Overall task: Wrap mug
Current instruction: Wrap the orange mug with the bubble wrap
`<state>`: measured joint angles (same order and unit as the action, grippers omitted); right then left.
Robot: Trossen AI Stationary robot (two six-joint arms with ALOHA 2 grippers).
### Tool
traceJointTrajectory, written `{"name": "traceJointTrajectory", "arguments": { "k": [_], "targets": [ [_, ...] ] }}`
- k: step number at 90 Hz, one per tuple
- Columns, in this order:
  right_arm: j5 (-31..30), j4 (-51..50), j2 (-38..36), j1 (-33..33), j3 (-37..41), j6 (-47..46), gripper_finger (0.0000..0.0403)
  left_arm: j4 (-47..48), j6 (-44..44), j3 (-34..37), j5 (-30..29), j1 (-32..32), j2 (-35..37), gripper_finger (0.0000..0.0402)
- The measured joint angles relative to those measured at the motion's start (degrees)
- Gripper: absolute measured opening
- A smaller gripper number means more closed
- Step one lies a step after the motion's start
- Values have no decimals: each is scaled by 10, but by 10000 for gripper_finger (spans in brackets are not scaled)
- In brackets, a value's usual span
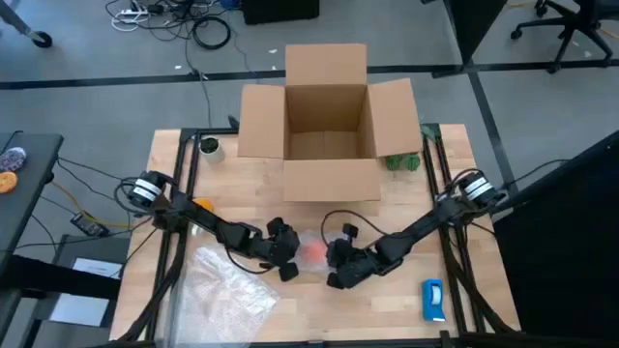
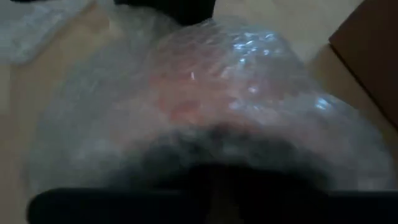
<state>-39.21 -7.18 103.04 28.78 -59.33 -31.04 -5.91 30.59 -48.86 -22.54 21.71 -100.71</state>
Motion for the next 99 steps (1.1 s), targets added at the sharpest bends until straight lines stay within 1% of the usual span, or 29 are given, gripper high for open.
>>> {"name": "traceJointTrajectory", "arguments": {
  "k": [9, 27, 36, 43, 58, 67, 77, 84, 91, 99],
  "targets": [
    [31, -48, -28, 5, 0, -25, 88, 9, -2, -1, 7, -4, 0, 0],
    [156, -133, -83, 19, 0, -62, 132, 13, -3, 0, 8, -6, 0, 0],
    [192, -166, -105, 28, 0, -68, 146, 13, -1, 0, 7, -7, 0, 0],
    [200, -185, -120, 35, 0, -60, 149, 10, 7, 1, 7, -7, 0, 0],
    [192, -206, -141, 30, 0, -16, 147, -24, 8, 1, 2, -2, 0, 0],
    [197, -205, -151, 7, 0, -3, 148, -32, -16, -12, 3, 7, 4, 0],
    [227, -209, -158, -15, 0, 9, 146, -43, -66, -51, -10, 13, 13, 0],
    [243, -223, -158, -27, 0, 12, 145, -80, -109, -70, -36, 12, 12, 0],
    [245, -241, -155, -38, 0, 8, 146, -125, -139, -75, -60, 7, 2, 0],
    [244, -252, -152, -45, 0, 7, 150, -185, -143, -76, -64, 1, -24, 0]
  ]
}}
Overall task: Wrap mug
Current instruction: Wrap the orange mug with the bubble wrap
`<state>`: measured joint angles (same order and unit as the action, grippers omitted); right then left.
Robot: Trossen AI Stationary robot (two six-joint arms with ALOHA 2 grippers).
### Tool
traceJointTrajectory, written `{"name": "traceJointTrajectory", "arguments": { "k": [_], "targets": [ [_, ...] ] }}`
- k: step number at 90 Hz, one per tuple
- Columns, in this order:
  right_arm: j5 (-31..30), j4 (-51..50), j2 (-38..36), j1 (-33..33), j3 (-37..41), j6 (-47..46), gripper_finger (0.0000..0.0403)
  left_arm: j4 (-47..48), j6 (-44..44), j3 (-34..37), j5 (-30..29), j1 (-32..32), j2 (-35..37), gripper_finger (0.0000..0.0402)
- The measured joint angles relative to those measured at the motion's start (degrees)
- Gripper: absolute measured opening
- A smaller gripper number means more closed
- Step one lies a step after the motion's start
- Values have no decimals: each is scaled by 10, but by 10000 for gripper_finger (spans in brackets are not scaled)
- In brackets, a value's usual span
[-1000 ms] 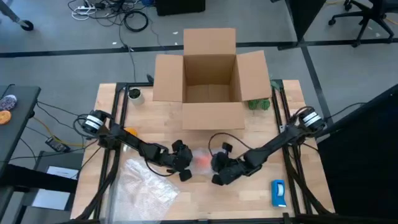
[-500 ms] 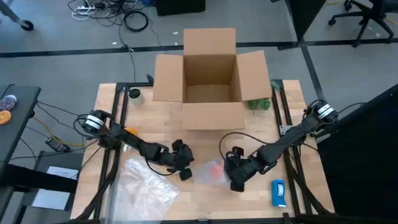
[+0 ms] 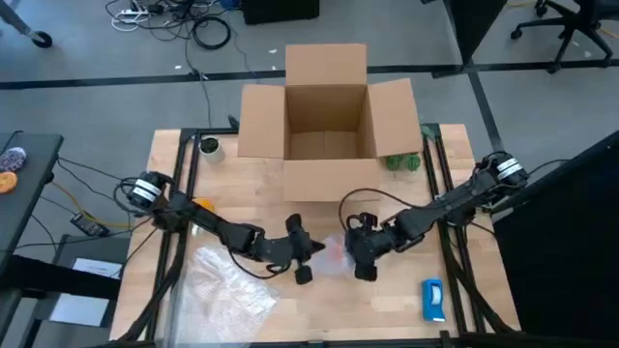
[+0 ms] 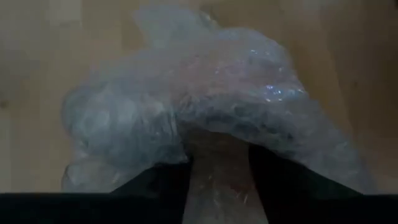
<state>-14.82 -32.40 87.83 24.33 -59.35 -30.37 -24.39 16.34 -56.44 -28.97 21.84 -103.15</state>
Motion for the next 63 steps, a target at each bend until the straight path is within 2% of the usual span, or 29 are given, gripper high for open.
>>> {"name": "traceJointTrajectory", "arguments": {
  "k": [16, 25, 33, 43, 63],
  "targets": [
    [-15, -5, 1, -2, 0, 15, 156, -130, 10, -1, 7, 0, -87, 0],
    [-17, -9, 1, -1, 9, 10, 126, -167, 33, -2, 7, 0, -117, 0],
    [-11, -22, 1, 4, 17, -5, 78, -170, 37, -3, 8, 0, -124, 0],
    [41, -58, 1, 9, 13, -22, 27, -164, 36, -3, 12, 0, -126, 0],
    [7, -135, 1, 35, -34, -30, 4, -155, 35, -2, 12, 0, -126, 0]
  ]
}}
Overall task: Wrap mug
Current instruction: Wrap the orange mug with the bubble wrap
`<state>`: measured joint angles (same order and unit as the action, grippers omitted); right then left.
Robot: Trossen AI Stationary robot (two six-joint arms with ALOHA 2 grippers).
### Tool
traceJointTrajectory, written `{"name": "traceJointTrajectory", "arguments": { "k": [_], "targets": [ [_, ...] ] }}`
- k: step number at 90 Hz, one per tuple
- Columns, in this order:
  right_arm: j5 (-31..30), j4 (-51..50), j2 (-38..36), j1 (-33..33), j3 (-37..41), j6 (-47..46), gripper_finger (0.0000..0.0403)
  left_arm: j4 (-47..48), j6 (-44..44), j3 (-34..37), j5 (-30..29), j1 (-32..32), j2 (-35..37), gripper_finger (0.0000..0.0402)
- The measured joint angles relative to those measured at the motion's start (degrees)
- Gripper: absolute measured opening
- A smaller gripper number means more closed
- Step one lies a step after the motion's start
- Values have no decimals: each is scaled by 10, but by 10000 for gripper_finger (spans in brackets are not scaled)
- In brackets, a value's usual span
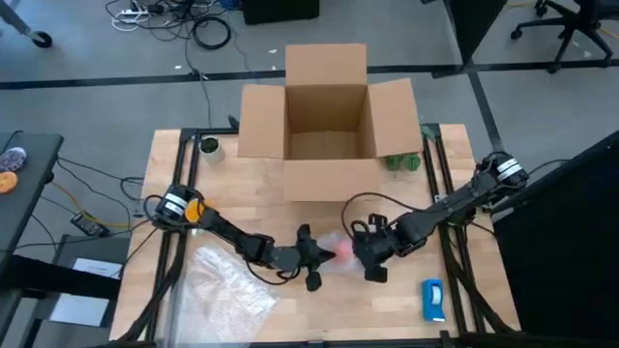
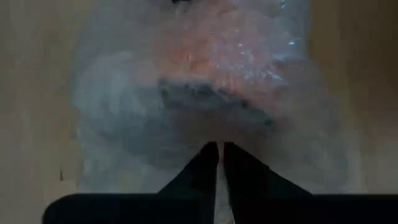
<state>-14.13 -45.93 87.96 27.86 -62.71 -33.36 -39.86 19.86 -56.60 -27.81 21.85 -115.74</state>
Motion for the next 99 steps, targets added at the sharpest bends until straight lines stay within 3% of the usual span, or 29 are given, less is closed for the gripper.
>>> {"name": "traceJointTrajectory", "arguments": {
  "k": [18, 48, 59, 74, 99],
  "targets": [
    [-27, -81, 0, 27, -36, -38, 8, 2, 2, 0, 0, 0, 0, 0],
    [-65, -128, -7, 88, -47, -135, 38, 2, 3, 2, 0, 0, -1, 0],
    [-123, -59, -9, 108, -61, -135, 34, 2, 3, 2, 0, -2, -1, 0],
    [-135, 73, 10, 121, -47, -116, 17, 2, 9, 2, 2, -5, -1, 0],
    [-176, 90, 120, 130, -46, -154, 3, 4, 15, 2, 2, -5, -1, 0]
  ]
}}
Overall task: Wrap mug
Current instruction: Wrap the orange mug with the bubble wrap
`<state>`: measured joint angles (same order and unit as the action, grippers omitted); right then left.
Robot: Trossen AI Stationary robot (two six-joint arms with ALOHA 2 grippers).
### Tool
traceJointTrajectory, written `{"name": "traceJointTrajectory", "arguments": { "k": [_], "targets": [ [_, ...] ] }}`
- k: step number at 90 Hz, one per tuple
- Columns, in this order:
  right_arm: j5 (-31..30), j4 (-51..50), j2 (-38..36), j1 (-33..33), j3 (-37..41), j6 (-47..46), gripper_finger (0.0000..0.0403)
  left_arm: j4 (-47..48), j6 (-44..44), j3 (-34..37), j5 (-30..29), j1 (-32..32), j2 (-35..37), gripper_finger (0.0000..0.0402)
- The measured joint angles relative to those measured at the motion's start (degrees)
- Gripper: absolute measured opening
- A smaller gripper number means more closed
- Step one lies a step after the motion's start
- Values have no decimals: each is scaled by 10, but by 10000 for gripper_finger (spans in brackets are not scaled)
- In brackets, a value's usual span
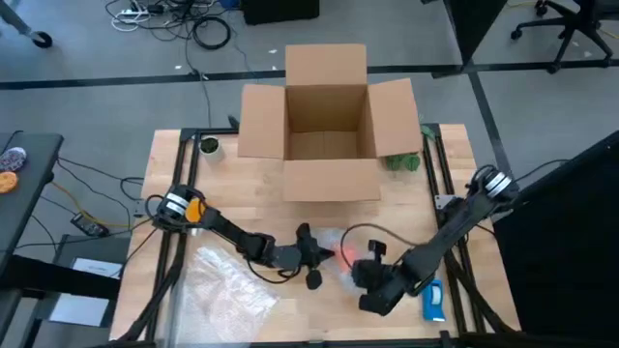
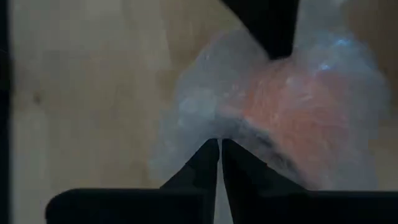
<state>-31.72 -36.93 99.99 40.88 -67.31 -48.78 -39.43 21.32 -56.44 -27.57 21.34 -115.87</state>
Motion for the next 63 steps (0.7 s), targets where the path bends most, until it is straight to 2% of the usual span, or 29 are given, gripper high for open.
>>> {"name": "traceJointTrajectory", "arguments": {
  "k": [10, 26, 63],
  "targets": [
    [-34, -17, 38, -7, 0, -11, 1, -9, 0, 0, 5, 2, 0, 0],
    [-46, -29, 72, -25, -1, -22, 1, -27, 1, 1, 36, 22, 0, 0],
    [-47, -46, 62, -44, 0, -22, 0, 20, -31, -38, 47, 36, 0, 0]
  ]
}}
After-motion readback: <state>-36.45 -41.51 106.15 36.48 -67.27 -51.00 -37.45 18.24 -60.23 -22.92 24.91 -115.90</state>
